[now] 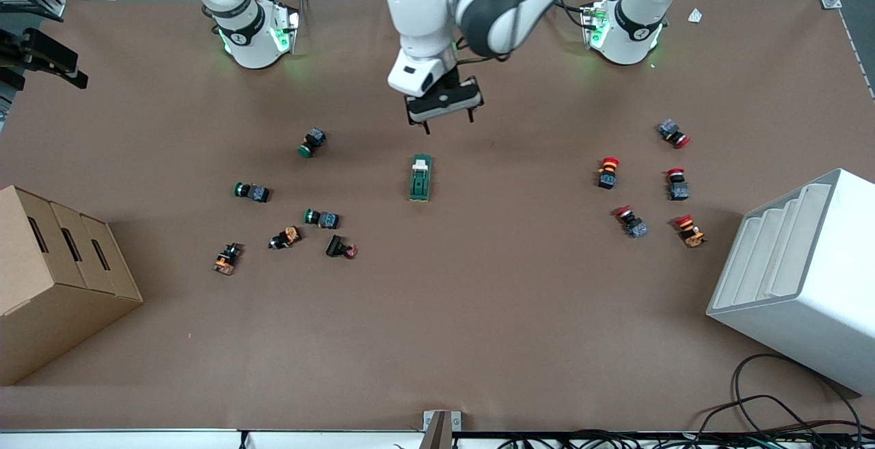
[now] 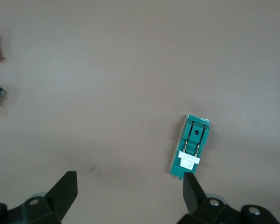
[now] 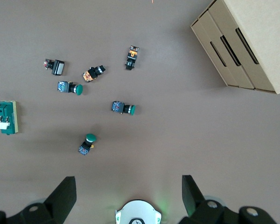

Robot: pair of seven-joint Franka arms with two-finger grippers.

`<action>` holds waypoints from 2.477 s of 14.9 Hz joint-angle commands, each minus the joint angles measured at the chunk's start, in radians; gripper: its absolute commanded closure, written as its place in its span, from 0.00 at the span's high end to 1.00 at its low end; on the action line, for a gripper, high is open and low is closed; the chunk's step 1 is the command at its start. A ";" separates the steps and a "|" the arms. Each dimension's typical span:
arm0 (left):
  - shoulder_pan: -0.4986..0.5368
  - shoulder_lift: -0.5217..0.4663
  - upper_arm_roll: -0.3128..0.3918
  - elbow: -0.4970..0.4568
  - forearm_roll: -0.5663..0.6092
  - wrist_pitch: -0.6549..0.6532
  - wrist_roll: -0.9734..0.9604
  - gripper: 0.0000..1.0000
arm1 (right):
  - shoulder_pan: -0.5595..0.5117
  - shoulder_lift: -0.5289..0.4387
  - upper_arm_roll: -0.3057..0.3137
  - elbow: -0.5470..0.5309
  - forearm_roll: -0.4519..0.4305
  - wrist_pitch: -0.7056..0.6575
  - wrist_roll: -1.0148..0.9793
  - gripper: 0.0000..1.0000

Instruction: Close load switch with both arms

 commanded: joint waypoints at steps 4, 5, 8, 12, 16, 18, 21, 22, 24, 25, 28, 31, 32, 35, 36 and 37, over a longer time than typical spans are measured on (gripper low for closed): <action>-0.136 0.161 0.002 0.012 0.305 0.028 -0.282 0.96 | -0.011 0.007 0.005 0.016 0.003 0.013 0.001 1.00; -0.160 0.186 0.003 0.013 0.340 0.035 -0.316 0.96 | -0.011 0.021 0.005 0.016 0.001 0.013 0.001 1.00; -0.219 0.264 0.003 0.010 0.507 0.055 -0.518 0.95 | -0.012 0.100 0.005 0.017 0.001 0.054 -0.009 1.00; -0.265 0.320 0.003 -0.057 0.781 0.055 -0.737 0.95 | -0.014 0.176 0.005 0.016 -0.012 0.111 -0.014 1.00; -0.273 0.340 0.003 -0.128 1.000 0.054 -0.903 0.95 | -0.012 0.211 0.001 -0.012 -0.011 0.103 0.035 1.00; -0.273 0.340 0.003 -0.161 1.095 0.054 -0.971 0.95 | 0.001 0.211 0.011 -0.030 0.027 0.112 0.185 1.00; -0.270 0.364 0.008 -0.182 1.228 0.040 -1.042 0.96 | 0.055 0.211 0.015 -0.082 0.129 0.146 0.406 1.00; -0.271 0.373 0.011 -0.182 1.274 0.037 -1.074 0.96 | 0.076 0.211 0.020 -0.102 0.146 0.169 0.463 1.00; -0.270 0.392 0.015 -0.182 1.339 0.013 -1.102 0.96 | 0.136 0.211 0.023 -0.150 0.175 0.241 0.610 1.00; -0.267 0.396 0.015 -0.182 1.359 -0.001 -1.103 0.96 | 0.180 0.211 0.023 -0.173 0.176 0.275 0.688 1.00; -0.265 0.407 0.028 -0.182 1.391 -0.006 -1.103 0.96 | 0.329 0.211 0.023 -0.255 0.179 0.408 0.949 1.00; -0.267 0.422 0.032 -0.180 1.414 -0.017 -1.105 0.96 | 0.437 0.214 0.023 -0.360 0.234 0.570 1.105 1.00; -0.265 0.436 0.032 -0.179 1.423 -0.038 -1.108 0.97 | 0.475 0.220 0.023 -0.387 0.236 0.620 1.142 1.00; -0.268 0.455 0.031 -0.172 1.430 -0.047 -1.146 0.99 | 0.575 0.275 0.023 -0.423 0.238 0.729 1.267 1.00; -0.270 0.458 0.031 -0.171 1.430 -0.047 -1.146 0.99 | 0.607 0.300 0.023 -0.423 0.238 0.758 1.306 1.00; -0.270 0.461 0.031 -0.171 1.430 -0.047 -1.146 0.99 | 0.647 0.327 0.023 -0.425 0.238 0.805 1.355 1.00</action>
